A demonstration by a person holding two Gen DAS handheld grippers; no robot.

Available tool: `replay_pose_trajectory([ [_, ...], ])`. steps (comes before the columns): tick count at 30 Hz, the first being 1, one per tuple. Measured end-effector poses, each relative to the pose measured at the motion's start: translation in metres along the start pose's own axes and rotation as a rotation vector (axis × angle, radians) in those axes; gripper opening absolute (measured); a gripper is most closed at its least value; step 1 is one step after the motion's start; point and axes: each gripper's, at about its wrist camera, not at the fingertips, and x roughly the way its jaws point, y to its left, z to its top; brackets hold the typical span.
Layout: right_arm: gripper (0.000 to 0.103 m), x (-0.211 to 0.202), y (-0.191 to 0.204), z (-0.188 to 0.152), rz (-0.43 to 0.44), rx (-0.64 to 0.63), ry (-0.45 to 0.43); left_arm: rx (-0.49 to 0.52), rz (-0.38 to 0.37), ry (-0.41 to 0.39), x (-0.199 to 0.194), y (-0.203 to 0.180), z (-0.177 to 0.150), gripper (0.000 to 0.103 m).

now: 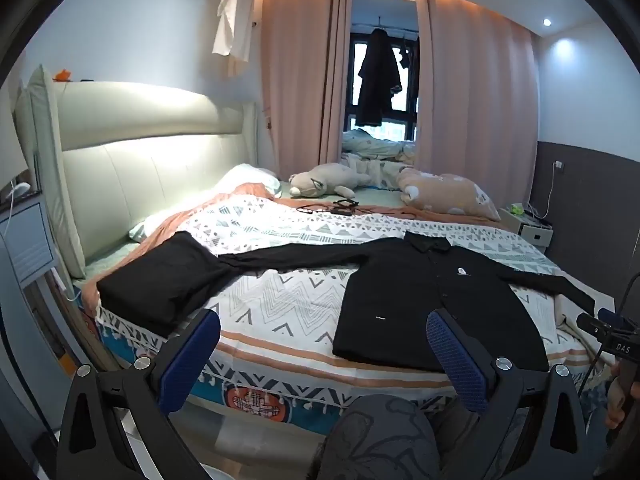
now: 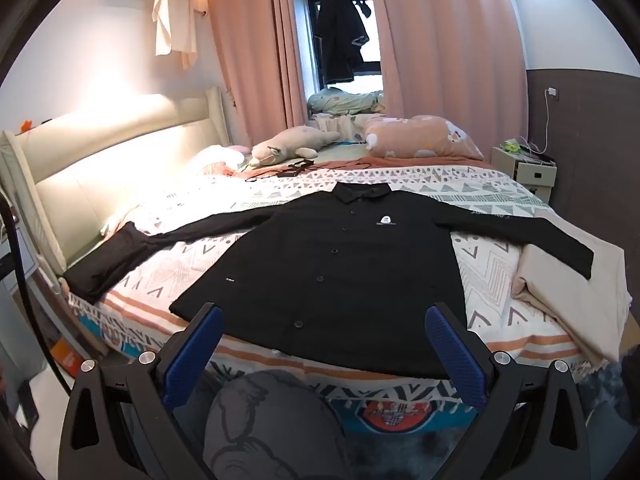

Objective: Fold large clothes

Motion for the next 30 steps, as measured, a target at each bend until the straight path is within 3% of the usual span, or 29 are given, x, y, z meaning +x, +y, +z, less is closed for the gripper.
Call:
replay_pose_trajectory([
  [30, 0.101, -0.015, 0.001, -0.002, -0.004, 0.003, -0.010, 0.020, -0.042, -0.006, -0.012, -0.004, -0.006, 0.103],
])
